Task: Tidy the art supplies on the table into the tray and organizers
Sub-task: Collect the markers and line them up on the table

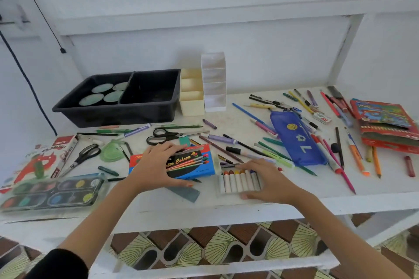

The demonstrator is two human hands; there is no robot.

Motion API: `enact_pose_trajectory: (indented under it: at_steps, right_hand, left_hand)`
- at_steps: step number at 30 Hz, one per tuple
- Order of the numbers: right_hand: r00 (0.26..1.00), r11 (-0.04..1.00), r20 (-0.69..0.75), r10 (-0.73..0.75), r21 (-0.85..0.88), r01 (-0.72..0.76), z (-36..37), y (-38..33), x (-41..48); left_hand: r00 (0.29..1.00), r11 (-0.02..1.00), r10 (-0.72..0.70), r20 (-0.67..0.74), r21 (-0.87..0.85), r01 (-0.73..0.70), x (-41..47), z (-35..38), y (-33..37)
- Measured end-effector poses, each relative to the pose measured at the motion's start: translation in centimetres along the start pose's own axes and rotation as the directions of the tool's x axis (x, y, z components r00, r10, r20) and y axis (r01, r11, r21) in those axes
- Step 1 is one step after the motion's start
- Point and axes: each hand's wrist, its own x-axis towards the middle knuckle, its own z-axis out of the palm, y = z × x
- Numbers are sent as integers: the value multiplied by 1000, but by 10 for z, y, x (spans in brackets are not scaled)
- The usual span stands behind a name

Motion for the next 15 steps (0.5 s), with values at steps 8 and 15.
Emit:
enact_pose_trajectory:
  at_steps: [8,15]
  right_hand:
    - [969,990,-245,42,144,-7,1,-10,-11]
    - [956,999,-291,34,32,-26,20,-25,6]
  left_hand:
    - [997,1000,-15,80,-17,17,-21,14,-24]
    - [994,999,27,109,-44,-22,-20,25,-20]
